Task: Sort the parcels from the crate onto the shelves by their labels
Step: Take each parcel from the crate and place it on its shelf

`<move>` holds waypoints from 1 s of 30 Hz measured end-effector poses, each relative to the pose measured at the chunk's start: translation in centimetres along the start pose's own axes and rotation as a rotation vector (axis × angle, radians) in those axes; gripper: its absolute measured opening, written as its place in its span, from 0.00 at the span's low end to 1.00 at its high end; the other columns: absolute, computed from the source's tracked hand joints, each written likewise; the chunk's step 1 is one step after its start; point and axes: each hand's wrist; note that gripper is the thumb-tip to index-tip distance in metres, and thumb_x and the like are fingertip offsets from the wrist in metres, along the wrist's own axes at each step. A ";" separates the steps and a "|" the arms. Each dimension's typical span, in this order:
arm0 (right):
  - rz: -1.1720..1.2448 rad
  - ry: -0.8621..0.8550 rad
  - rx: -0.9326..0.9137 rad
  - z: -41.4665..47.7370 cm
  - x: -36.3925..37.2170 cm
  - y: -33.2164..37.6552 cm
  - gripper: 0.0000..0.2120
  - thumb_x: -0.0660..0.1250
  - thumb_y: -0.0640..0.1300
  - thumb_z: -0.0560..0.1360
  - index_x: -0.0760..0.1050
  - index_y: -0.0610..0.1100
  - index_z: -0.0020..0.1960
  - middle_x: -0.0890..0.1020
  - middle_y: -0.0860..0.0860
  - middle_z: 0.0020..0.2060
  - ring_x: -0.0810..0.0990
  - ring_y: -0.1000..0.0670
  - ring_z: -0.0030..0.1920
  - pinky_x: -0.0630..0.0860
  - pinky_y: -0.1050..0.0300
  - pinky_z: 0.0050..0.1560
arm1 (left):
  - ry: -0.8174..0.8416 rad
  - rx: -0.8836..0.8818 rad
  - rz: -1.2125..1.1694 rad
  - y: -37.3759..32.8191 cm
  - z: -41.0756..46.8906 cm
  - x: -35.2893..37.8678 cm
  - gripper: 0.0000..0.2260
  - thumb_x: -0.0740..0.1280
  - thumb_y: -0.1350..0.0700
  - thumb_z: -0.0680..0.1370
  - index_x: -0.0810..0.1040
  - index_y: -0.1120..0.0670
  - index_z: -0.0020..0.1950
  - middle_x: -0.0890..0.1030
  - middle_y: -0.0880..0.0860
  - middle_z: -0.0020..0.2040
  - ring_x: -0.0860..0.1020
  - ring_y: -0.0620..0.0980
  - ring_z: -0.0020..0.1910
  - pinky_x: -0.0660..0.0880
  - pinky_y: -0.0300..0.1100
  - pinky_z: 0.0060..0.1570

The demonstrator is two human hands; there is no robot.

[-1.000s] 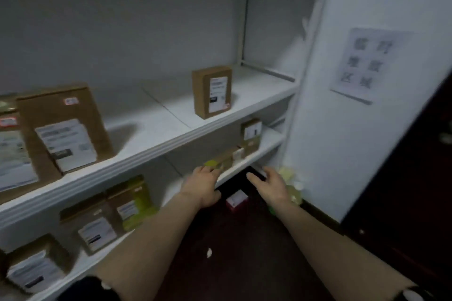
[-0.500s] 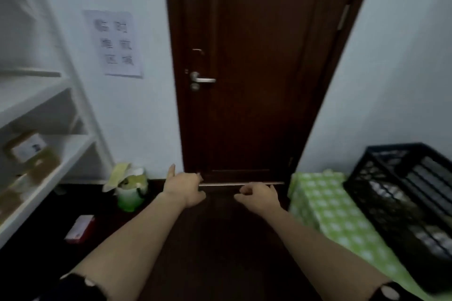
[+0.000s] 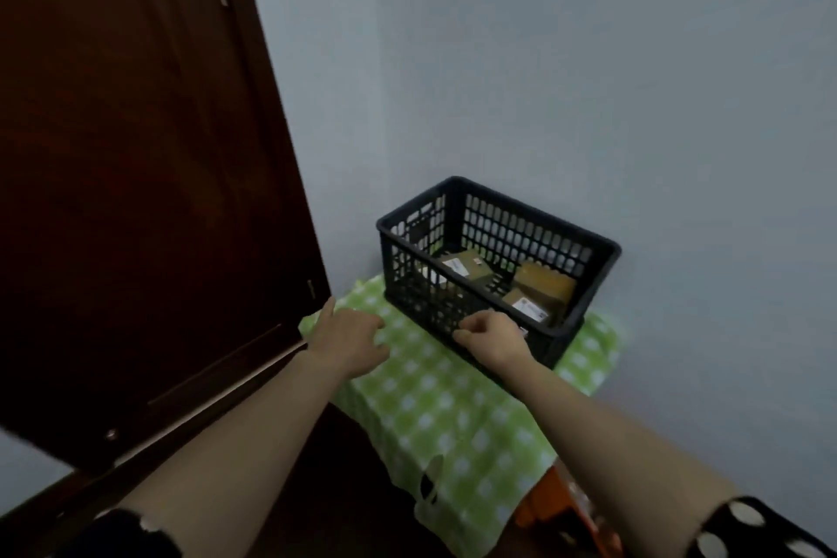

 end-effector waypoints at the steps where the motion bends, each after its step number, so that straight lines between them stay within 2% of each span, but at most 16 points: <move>1: 0.026 -0.031 0.016 1.3 -0.3 -0.5 0.14 0.67 0.46 0.76 0.77 0.42 0.59 0.80 0.48 0.53 0.78 0.48 0.56 0.72 0.56 0.57 | -0.002 0.025 0.021 -0.5 2.0 0.0 0.22 0.60 0.44 0.77 0.70 0.47 0.70 0.75 0.49 0.66 0.69 0.50 0.68 0.45 0.51 0.73; 4: 0.105 -0.133 0.090 5.9 -1.3 -1.7 0.13 0.66 0.44 0.76 0.76 0.42 0.59 0.81 0.47 0.52 0.78 0.47 0.54 0.74 0.54 0.57 | -0.014 0.098 0.055 -1.1 8.3 0.4 0.19 0.60 0.45 0.77 0.73 0.47 0.67 0.76 0.50 0.64 0.71 0.50 0.65 0.51 0.49 0.72; 7: 0.226 -0.230 0.197 12.1 -2.1 -2.0 0.11 0.64 0.40 0.77 0.75 0.42 0.59 0.79 0.48 0.51 0.78 0.47 0.53 0.75 0.50 0.59 | -0.090 0.163 0.031 -0.2 15.7 1.1 0.17 0.60 0.47 0.77 0.76 0.48 0.63 0.78 0.50 0.60 0.73 0.51 0.60 0.60 0.47 0.67; 10: 0.447 -0.311 0.352 19.0 -2.4 -1.6 0.12 0.62 0.36 0.77 0.74 0.38 0.60 0.78 0.47 0.44 0.78 0.45 0.50 0.76 0.48 0.58 | -0.167 0.190 -0.051 1.6 23.4 1.2 0.15 0.60 0.49 0.78 0.77 0.51 0.62 0.78 0.51 0.60 0.74 0.52 0.60 0.65 0.46 0.62; 14: 0.707 -0.304 0.577 26.9 -1.9 -0.8 0.11 0.59 0.32 0.78 0.72 0.33 0.60 0.79 0.39 0.48 0.80 0.41 0.52 0.78 0.50 0.56 | -0.183 0.220 -0.081 4.2 32.5 0.7 0.16 0.61 0.51 0.78 0.76 0.55 0.64 0.76 0.54 0.63 0.71 0.55 0.63 0.63 0.46 0.64; 17: 0.803 -0.287 0.667 32.0 -1.0 -0.9 0.08 0.59 0.35 0.79 0.72 0.34 0.57 0.77 0.41 0.45 0.80 0.44 0.47 0.78 0.51 0.54 | -0.161 0.231 -0.117 5.2 38.4 0.5 0.18 0.62 0.54 0.79 0.73 0.56 0.68 0.72 0.56 0.67 0.67 0.56 0.67 0.62 0.47 0.66; 18: 0.817 -0.282 0.699 33.5 -0.5 -1.0 0.07 0.59 0.36 0.79 0.72 0.34 0.55 0.77 0.41 0.44 0.80 0.44 0.48 0.79 0.50 0.53 | -0.141 0.252 -0.111 5.1 40.0 0.6 0.18 0.61 0.55 0.79 0.72 0.56 0.68 0.72 0.55 0.67 0.66 0.56 0.67 0.63 0.48 0.66; 20: 0.834 -0.267 0.765 36.2 0.5 -1.4 0.04 0.58 0.36 0.79 0.71 0.37 0.49 0.76 0.43 0.38 0.79 0.45 0.40 0.80 0.51 0.42 | -0.086 0.321 -0.138 4.4 43.0 0.9 0.17 0.61 0.57 0.78 0.74 0.56 0.67 0.74 0.55 0.65 0.68 0.55 0.65 0.69 0.50 0.63; 21: 0.847 -0.259 0.797 37.4 0.9 -1.6 0.06 0.57 0.36 0.80 0.70 0.37 0.46 0.75 0.43 0.36 0.78 0.45 0.38 0.78 0.52 0.40 | -0.039 0.364 -0.161 3.8 44.3 1.3 0.16 0.60 0.58 0.78 0.75 0.56 0.65 0.75 0.55 0.62 0.70 0.54 0.63 0.71 0.50 0.61; 22: 0.855 -0.259 0.821 38.5 1.4 -1.8 0.06 0.56 0.35 0.80 0.70 0.37 0.45 0.76 0.43 0.38 0.79 0.44 0.41 0.78 0.50 0.43 | 0.027 0.399 -0.169 3.0 45.4 1.6 0.16 0.60 0.59 0.78 0.75 0.55 0.65 0.76 0.55 0.61 0.73 0.54 0.61 0.73 0.51 0.58; 24: 0.883 -0.250 0.866 40.6 2.4 -2.6 0.06 0.56 0.35 0.79 0.71 0.35 0.52 0.79 0.40 0.45 0.79 0.40 0.52 0.76 0.46 0.52 | 0.192 0.411 -0.149 1.3 47.5 2.5 0.16 0.60 0.60 0.78 0.75 0.53 0.65 0.78 0.54 0.59 0.76 0.53 0.57 0.76 0.50 0.54; 26: 0.914 -0.240 0.926 42.4 3.5 -3.5 0.08 0.58 0.35 0.78 0.71 0.36 0.56 0.77 0.39 0.47 0.78 0.39 0.53 0.75 0.45 0.53 | 0.348 0.362 -0.108 -0.1 49.5 3.6 0.14 0.61 0.61 0.77 0.75 0.53 0.62 0.78 0.54 0.56 0.77 0.52 0.53 0.76 0.46 0.50; 27: 0.923 -0.223 0.952 43.1 4.0 -3.8 0.06 0.59 0.35 0.78 0.72 0.36 0.54 0.77 0.40 0.45 0.77 0.40 0.51 0.75 0.46 0.52 | 0.409 0.331 -0.099 -0.7 50.5 4.1 0.12 0.62 0.61 0.77 0.75 0.54 0.60 0.78 0.54 0.55 0.77 0.52 0.52 0.75 0.45 0.50; 29: 0.967 -0.192 0.978 44.5 4.9 -4.9 0.04 0.60 0.35 0.77 0.73 0.38 0.45 0.76 0.42 0.42 0.75 0.44 0.43 0.75 0.51 0.46 | 0.487 0.268 -0.112 -1.5 52.6 5.5 0.03 0.61 0.62 0.78 0.74 0.56 0.48 0.76 0.54 0.48 0.76 0.51 0.45 0.74 0.43 0.46; 30: 0.997 -0.186 0.980 45.2 5.3 -5.6 0.07 0.59 0.35 0.77 0.73 0.39 0.43 0.76 0.43 0.40 0.75 0.46 0.39 0.74 0.53 0.40 | 0.506 0.244 -0.127 -1.9 53.7 6.5 0.05 0.60 0.62 0.78 0.71 0.56 0.43 0.75 0.54 0.44 0.74 0.49 0.41 0.72 0.42 0.44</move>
Point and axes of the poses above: each hand's wrist, its own z-axis towards the middle knuckle, its own x-axis out of the palm, y = z × x
